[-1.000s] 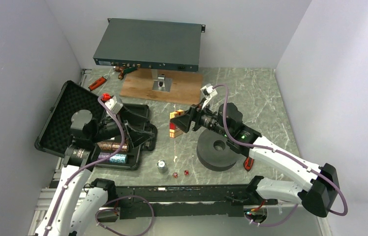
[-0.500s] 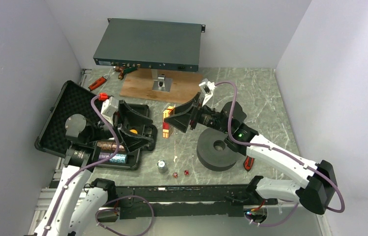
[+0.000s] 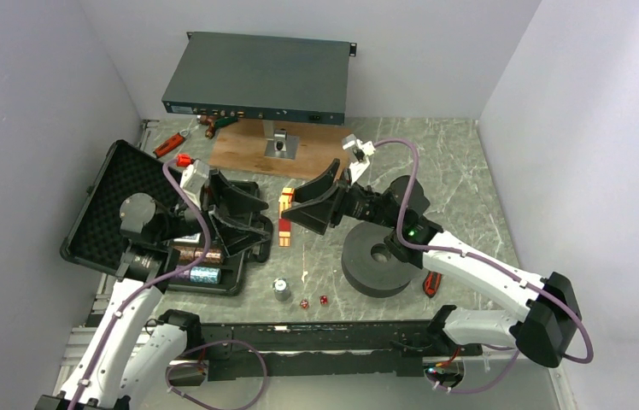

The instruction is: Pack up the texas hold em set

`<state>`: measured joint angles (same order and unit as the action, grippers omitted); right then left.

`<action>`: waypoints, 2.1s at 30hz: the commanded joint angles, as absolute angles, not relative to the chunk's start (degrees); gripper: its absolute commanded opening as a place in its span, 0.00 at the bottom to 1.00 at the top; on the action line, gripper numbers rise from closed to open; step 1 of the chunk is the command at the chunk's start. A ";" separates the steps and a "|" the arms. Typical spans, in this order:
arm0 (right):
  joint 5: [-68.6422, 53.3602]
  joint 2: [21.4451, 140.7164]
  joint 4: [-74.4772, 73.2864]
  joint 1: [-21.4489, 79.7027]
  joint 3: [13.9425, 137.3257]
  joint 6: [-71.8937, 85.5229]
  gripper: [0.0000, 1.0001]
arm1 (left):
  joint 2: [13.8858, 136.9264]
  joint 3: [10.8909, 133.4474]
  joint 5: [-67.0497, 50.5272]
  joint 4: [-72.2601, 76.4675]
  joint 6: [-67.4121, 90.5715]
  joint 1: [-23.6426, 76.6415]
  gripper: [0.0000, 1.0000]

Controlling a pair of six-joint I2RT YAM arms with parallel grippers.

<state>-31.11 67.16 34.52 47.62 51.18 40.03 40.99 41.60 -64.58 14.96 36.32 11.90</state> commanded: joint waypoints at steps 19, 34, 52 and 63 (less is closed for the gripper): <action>-32.36 70.16 39.83 51.48 57.73 37.46 0.00 | 41.67 40.97 -70.57 26.58 45.55 13.80 1.00; -31.56 70.70 40.07 51.99 58.13 36.85 0.00 | 42.51 40.94 -70.08 30.58 49.05 14.92 1.00; -28.54 70.41 38.43 53.95 57.99 34.15 0.00 | 42.93 39.83 -66.63 30.07 47.33 17.49 0.46; -23.73 67.15 36.33 54.00 56.59 33.03 0.63 | 40.51 42.02 -62.26 18.32 40.31 17.58 0.00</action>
<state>-30.37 71.00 33.45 54.13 55.37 33.98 41.23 39.70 -64.79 22.04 45.15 17.34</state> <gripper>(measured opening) 0.680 0.672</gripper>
